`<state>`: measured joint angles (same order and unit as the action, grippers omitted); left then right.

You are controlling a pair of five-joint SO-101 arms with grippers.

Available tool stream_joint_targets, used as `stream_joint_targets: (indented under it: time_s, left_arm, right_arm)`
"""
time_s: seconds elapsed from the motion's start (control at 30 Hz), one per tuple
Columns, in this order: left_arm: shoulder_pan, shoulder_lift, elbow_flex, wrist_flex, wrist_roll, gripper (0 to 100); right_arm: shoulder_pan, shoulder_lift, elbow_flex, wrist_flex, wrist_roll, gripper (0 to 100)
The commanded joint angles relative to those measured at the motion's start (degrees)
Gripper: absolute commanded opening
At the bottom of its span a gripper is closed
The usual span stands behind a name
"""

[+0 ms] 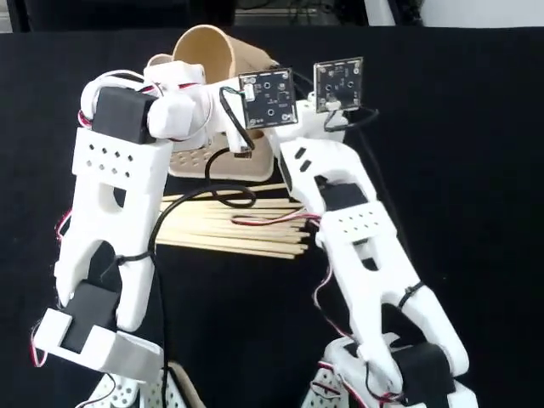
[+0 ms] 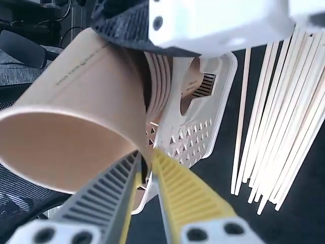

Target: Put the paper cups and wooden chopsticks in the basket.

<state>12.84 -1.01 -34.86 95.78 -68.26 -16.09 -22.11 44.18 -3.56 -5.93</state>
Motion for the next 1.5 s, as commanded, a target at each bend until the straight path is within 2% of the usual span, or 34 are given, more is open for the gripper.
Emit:
stream_joint_targets:
  time_s: [0.0,0.13,0.37,0.47,0.57,0.73,0.83,0.9,1.0,1.2,1.47]
  left_arm:
    - [1.89,-0.53,-2.07,0.0,0.44,3]
    - [2.68,-0.62,-2.33,-2.02,0.18,3]
    - [2.51,-0.7,-2.24,-7.12,0.18,3]
    - [2.51,-0.7,-2.42,-7.03,0.0,3]
    - [1.1,-0.7,-2.51,-5.98,-0.09,3]
    - [-0.31,-0.7,-2.51,-1.67,-5.36,3]
    - [0.13,-0.7,-2.51,-0.88,-6.24,3]
    - [0.31,-0.7,-2.51,-1.32,-6.15,3]
    - [0.57,-0.7,-2.51,-1.32,-6.15,3]
    - [1.54,-0.7,-2.51,-1.49,-6.15,3]
    - [1.45,-0.7,-2.51,-2.9,-6.15,3]
  right_arm:
    - [-0.97,-5.41,-1.1,4.4,-0.09,1.2]
    - [1.14,-12.88,1.36,6.42,0.18,1.2]
    - [12.04,-24.92,8.57,6.51,0.18,1.2]
    - [16.53,-27.65,9.71,9.14,0.18,1.2]
    - [17.85,-28.09,9.63,12.13,0.18,1.2]
    - [15.65,-27.91,9.8,12.13,0.09,1.3]
    - [11.43,-26.15,9.36,6.42,0.18,1.2]
    - [8.0,-22.02,7.34,2.2,0.09,1.2]
    - [4.57,-12.35,0.4,1.76,-0.44,1.2]
    - [2.81,3.65,-8.92,2.73,-8.62,1.2]
    - [0.0,-3.38,-2.59,3.69,-6.77,1.3]
